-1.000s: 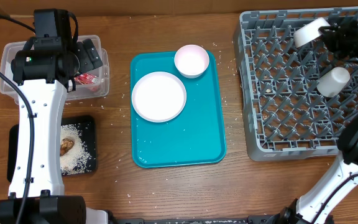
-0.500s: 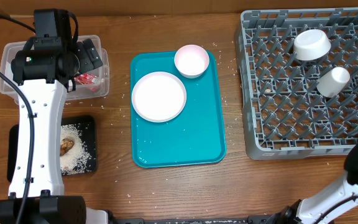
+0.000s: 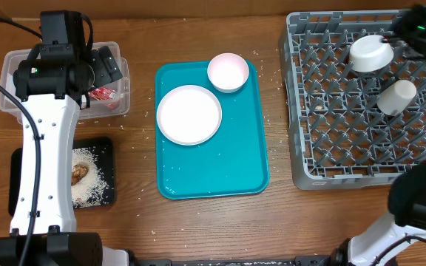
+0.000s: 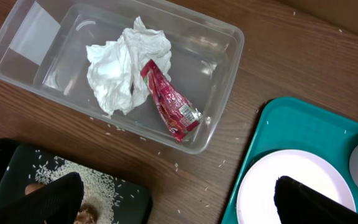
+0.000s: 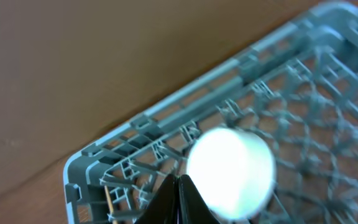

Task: Sort waste into correct bins and load items into the dishwasher
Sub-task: 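Lower the white bowl upside down into the rack and open the gripper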

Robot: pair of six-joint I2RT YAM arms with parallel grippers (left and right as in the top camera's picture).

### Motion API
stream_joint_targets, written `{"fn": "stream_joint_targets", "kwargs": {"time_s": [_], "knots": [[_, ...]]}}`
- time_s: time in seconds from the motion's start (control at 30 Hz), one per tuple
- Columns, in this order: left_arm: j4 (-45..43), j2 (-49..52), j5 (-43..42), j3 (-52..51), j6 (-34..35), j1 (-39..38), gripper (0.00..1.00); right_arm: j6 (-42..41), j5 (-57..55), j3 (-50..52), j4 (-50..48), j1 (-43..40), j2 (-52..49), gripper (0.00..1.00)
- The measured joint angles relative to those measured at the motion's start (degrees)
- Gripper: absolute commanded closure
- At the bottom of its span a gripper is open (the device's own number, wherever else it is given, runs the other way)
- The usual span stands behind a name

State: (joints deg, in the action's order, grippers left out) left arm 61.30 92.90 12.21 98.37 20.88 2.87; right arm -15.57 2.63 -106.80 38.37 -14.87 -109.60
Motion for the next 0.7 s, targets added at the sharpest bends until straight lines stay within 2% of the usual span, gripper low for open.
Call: {"fn": "stream_joint_targets", "kwargs": {"time_s": [0.2, 0.4, 0.7], "knots": [[0.0, 0.0, 0.0, 0.0, 0.0, 0.0, 0.0, 2.6, -5.8, 0.0, -3.6, 5.1, -6.2, 0.96], [0.0, 0.0, 0.0, 0.0, 0.0, 0.0, 0.0, 3.3, -8.6, 0.1, -2.0, 4.9, -12.3, 0.96], [0.0, 0.0, 0.0, 0.0, 0.0, 0.0, 0.0, 3.5, -12.0, 0.2, 2.3, 2.9, -12.8, 0.96]]}}
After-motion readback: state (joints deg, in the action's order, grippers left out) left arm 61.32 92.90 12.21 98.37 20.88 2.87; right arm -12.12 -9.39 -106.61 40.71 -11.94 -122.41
